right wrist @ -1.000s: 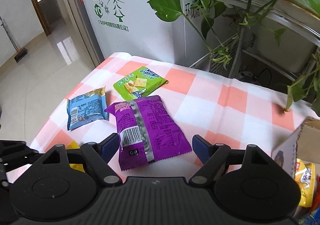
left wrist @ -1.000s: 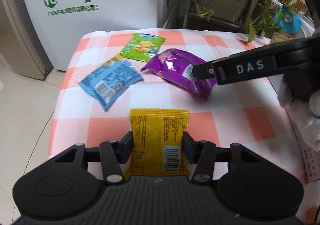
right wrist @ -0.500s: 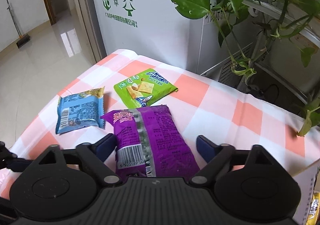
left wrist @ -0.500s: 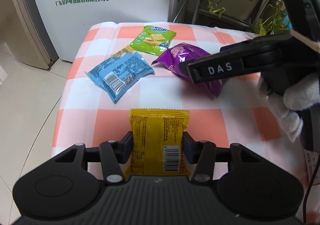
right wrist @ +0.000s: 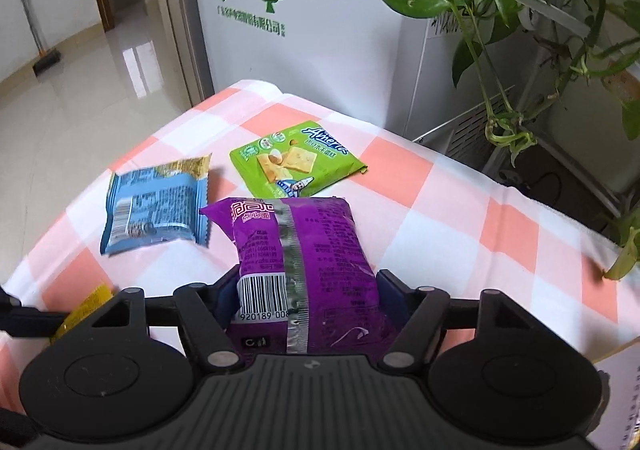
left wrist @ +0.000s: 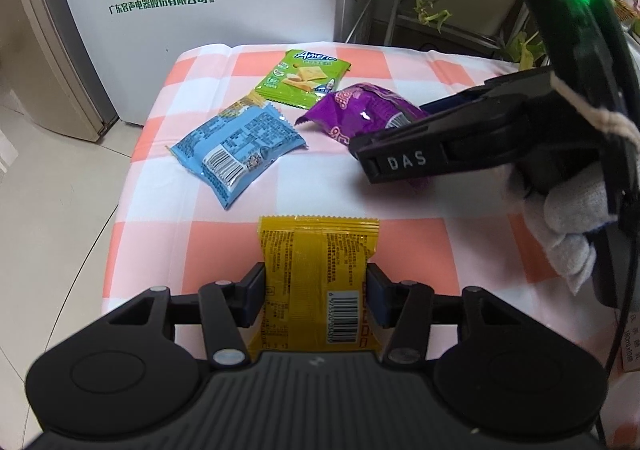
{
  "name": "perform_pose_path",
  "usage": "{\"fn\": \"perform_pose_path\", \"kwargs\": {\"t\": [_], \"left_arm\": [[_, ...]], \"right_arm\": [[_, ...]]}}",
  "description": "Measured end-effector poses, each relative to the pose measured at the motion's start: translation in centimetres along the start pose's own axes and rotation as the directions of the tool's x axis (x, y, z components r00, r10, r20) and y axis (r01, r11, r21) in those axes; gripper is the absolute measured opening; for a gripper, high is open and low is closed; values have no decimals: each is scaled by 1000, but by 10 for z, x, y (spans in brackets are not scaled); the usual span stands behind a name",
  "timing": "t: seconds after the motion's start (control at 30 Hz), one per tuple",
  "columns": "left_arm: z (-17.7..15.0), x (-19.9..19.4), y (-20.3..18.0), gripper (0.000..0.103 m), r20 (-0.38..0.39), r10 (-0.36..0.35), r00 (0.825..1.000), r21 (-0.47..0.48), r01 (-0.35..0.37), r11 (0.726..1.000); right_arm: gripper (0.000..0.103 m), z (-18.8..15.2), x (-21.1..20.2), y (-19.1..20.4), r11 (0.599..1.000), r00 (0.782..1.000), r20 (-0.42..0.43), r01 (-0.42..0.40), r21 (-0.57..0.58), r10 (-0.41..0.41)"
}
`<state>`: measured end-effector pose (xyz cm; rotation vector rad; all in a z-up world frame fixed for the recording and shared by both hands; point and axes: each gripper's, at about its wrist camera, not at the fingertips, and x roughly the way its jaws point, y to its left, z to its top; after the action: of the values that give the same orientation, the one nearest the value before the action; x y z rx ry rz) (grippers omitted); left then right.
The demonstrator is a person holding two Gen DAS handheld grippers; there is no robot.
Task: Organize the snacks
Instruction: 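Close the left tool on the yellow bag while the right tool closes on the purple bag, then carry the purple bag with the right tool while the left carries the yellow bag to the box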
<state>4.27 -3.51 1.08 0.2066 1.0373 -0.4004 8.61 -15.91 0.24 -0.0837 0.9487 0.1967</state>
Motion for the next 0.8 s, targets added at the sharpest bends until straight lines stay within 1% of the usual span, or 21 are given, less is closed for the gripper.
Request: {"fn": "perform_pose_path", "kwargs": {"t": [0.2, 0.33, 0.53, 0.8], "left_arm": [[1, 0, 0, 49, 3, 3, 1000, 2, -3, 1000], [2, 0, 0, 49, 7, 4, 1000, -3, -4, 1000], [3, -7, -2, 48, 33, 9, 999, -1, -9, 1000], [7, -16, -10, 48, 77, 10, 997, 16, -11, 1000]], "right_arm": [[75, -5, -9, 1, 1000, 1000, -23, 15, 6, -15], [75, -10, -24, -5, 999, 999, -34, 32, 36, -31], [75, -25, -53, -10, 995, 996, -50, 75, 65, -72], [75, -35, -95, -2, 994, 997, -2, 71, 82, -71]]}}
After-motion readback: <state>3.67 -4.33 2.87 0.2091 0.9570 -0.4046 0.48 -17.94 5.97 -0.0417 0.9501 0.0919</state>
